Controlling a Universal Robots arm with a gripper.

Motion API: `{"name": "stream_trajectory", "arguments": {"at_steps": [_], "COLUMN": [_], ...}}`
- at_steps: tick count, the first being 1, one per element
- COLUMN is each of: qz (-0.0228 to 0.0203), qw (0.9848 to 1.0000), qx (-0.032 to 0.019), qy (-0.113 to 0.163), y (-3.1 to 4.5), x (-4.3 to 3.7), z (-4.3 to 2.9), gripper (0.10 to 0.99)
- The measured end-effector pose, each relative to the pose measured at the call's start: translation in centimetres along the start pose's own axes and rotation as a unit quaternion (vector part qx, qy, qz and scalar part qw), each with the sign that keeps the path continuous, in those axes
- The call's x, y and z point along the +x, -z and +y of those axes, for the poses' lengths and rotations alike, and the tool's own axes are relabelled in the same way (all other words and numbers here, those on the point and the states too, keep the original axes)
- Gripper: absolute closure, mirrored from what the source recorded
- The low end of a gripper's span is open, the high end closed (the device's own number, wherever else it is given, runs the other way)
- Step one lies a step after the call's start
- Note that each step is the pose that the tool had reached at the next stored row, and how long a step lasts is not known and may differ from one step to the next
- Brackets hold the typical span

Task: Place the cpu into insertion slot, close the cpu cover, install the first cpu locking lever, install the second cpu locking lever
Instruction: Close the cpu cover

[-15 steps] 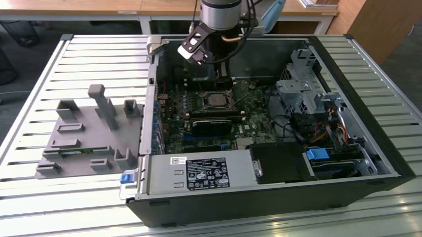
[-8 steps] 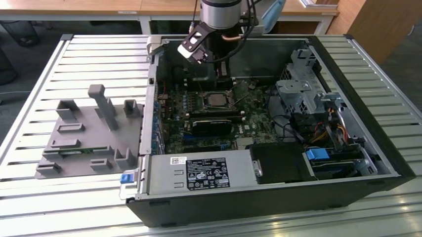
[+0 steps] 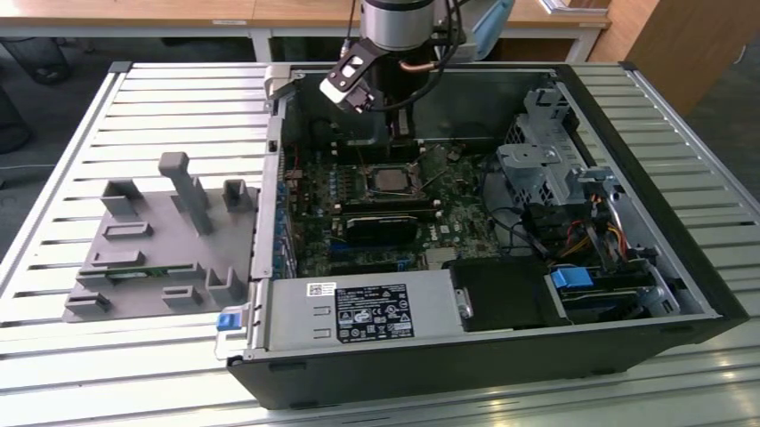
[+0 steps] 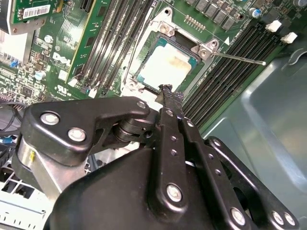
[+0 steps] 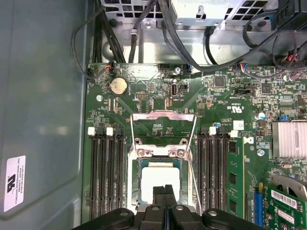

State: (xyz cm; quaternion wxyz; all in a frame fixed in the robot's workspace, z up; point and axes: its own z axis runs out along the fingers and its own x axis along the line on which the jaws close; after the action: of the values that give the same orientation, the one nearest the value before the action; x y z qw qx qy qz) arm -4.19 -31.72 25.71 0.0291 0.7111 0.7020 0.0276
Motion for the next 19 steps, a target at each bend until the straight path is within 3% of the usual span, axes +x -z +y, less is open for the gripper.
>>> {"name": "stream_trajectory", "arguments": {"at_steps": [12, 19], "qz": [0.0, 0.0], "qw": [1.0, 1.0], "qx": [0.0, 0.0], "qy": [0.0, 0.0], "y": [0.52, 1.63], "x": [0.12, 0.24], "z": [0.04, 0.13], "gripper": [0.98, 0.98]}}
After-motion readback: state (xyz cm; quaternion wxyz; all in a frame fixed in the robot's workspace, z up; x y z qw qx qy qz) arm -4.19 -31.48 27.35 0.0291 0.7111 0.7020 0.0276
